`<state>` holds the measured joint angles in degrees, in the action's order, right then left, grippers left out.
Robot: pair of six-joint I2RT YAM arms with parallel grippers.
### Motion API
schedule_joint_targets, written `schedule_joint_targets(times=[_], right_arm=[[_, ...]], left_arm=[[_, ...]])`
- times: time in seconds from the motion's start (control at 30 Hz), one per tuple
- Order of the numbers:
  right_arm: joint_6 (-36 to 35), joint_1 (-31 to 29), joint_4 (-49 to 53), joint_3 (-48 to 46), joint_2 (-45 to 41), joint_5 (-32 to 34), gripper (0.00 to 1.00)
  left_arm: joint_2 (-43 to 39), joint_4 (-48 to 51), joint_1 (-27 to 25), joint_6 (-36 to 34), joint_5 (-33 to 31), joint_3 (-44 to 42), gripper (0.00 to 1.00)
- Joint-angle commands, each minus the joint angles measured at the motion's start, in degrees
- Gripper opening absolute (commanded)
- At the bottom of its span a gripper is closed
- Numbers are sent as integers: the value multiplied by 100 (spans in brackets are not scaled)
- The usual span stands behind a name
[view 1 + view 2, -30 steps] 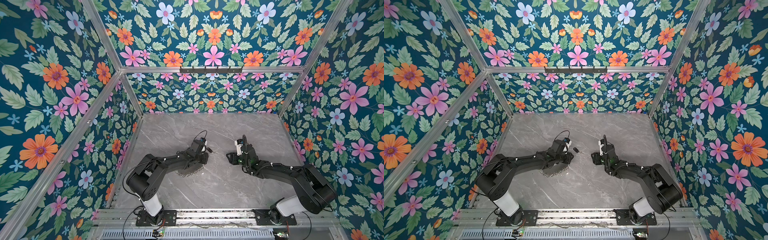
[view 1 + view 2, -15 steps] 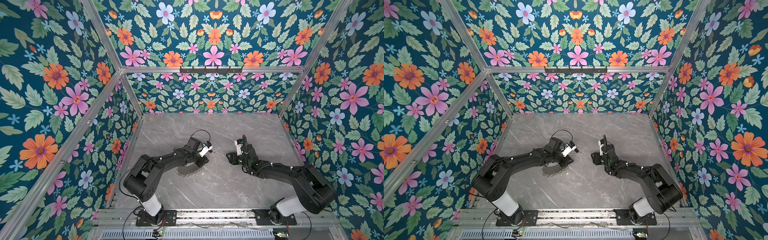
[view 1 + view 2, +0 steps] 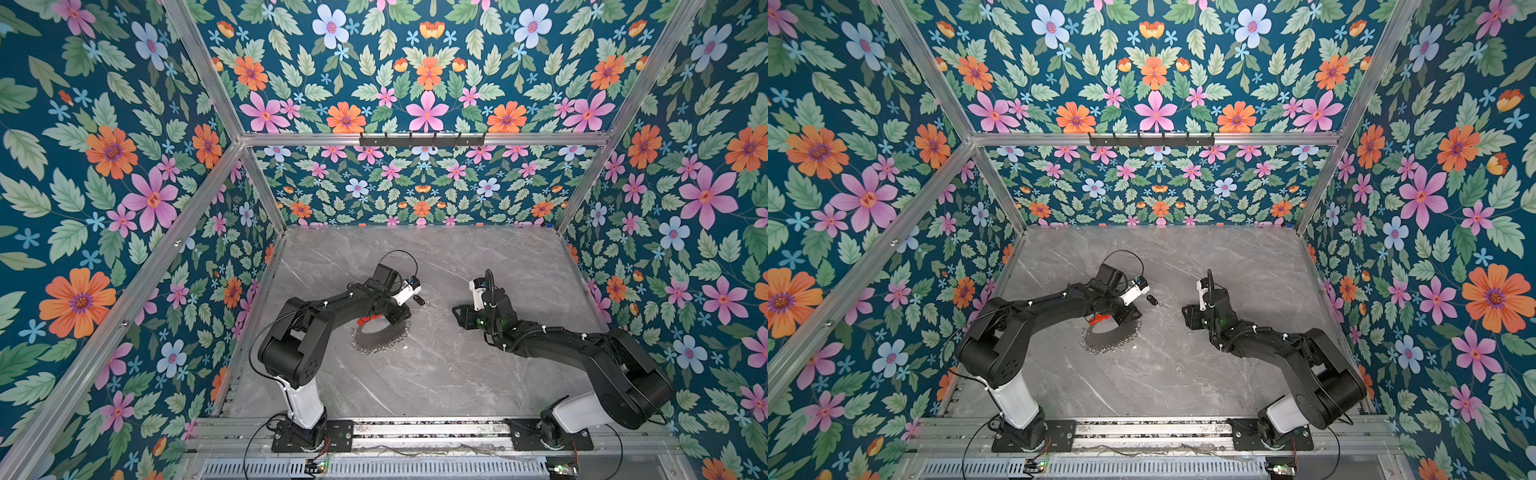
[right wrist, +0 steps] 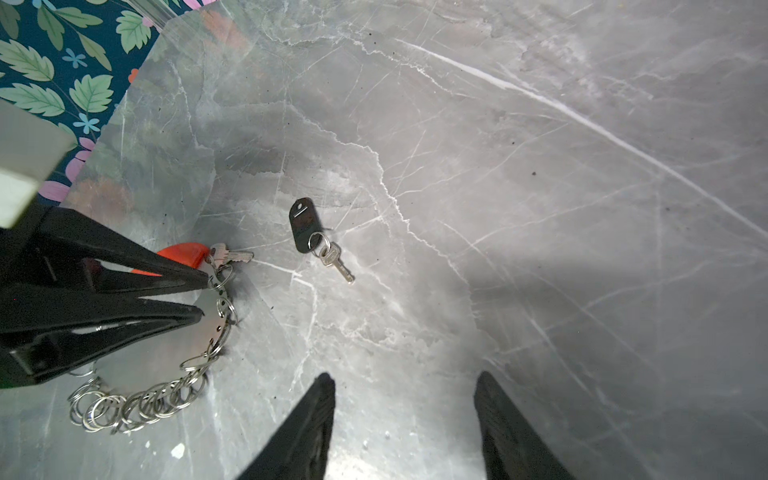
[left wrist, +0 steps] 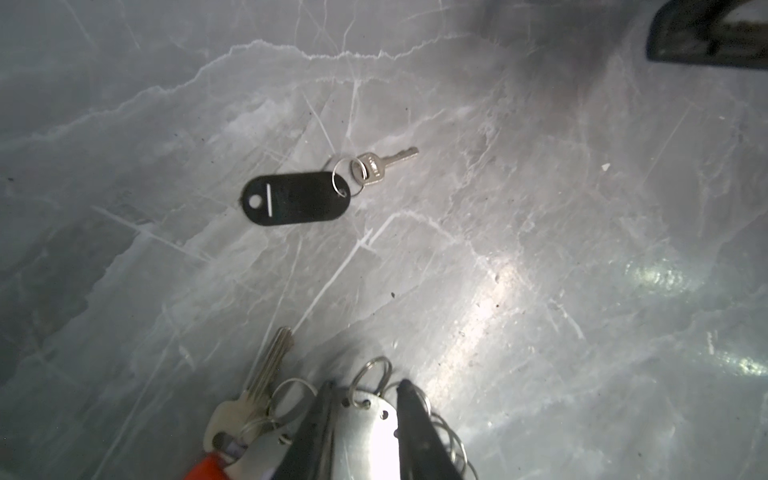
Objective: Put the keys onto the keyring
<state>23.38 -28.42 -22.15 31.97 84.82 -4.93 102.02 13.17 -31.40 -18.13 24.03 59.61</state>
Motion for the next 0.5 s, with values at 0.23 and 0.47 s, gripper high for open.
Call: schedule_joint_targets(times=[0.23,0.47], right_arm=[[-41,-1,-27,26,-19,8,55],[-47,-5,-21,27,-26,14,55]], left_arm=[[63,257,55,-252,-134,66,34],[243,283,55,-235,-23,179,34]])
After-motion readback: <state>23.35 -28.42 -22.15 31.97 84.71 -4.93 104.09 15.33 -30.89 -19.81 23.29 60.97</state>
